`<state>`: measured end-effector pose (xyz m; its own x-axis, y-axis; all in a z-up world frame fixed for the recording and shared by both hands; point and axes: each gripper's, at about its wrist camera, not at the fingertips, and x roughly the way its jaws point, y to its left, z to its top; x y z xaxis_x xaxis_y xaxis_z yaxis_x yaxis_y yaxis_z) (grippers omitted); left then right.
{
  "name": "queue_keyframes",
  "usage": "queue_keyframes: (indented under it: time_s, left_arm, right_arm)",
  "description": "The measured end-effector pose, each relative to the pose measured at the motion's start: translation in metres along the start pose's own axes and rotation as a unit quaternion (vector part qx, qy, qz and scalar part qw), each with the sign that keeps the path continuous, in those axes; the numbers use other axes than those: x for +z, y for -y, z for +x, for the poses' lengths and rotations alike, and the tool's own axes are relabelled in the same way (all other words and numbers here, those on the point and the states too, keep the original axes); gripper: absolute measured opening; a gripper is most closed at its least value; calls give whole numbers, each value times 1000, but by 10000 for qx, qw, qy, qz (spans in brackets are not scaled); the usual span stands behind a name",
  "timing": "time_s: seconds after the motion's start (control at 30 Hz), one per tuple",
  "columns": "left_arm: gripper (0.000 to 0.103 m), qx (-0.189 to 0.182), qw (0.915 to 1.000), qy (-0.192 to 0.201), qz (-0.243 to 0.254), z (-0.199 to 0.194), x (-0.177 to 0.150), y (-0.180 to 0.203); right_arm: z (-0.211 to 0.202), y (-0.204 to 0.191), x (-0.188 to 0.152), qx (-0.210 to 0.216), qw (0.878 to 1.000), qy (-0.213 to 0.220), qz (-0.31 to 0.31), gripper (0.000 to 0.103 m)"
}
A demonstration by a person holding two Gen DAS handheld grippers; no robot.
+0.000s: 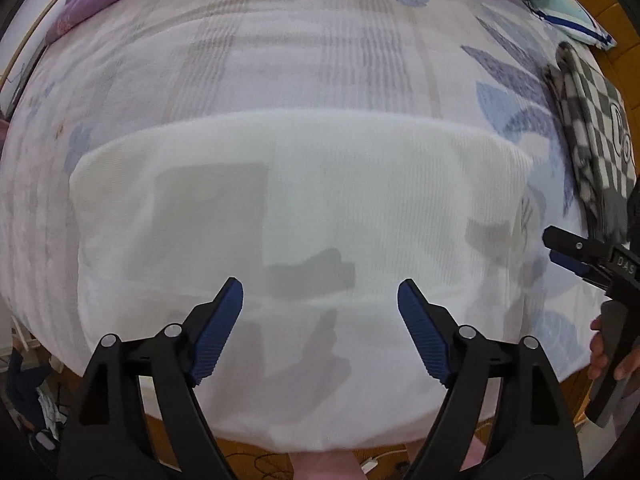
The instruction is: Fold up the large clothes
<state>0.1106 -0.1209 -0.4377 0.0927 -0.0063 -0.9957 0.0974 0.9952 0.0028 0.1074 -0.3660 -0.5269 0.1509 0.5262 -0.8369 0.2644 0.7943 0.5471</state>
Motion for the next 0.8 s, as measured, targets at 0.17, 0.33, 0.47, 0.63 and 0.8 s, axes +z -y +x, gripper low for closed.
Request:
queue_keyframes:
  time_s: [0.17,0.33,0.47,0.63,0.8]
  left_arm:
    - [85,198,9993,288,-123,0,34,0]
    - [85,380,9984,410,-58,3,61,2]
    - [85,500,9978,425,-5,8,71,1]
    - [85,477,9982,366,38,11,72,-3]
    - [85,399,9988,270,52,15,65,-7]
  right_arm:
    - [34,-8,27,777,9961,-111,-394,90]
    - [64,-20,30,1040,9889,-277,-1020,97]
    - [68,-8,13,1498,9840,-620,-733,97]
    - [75,-9,-22,1687,9790,-998,-560,97]
    - [79,-11,-32,1580,9843,-783,-10,97]
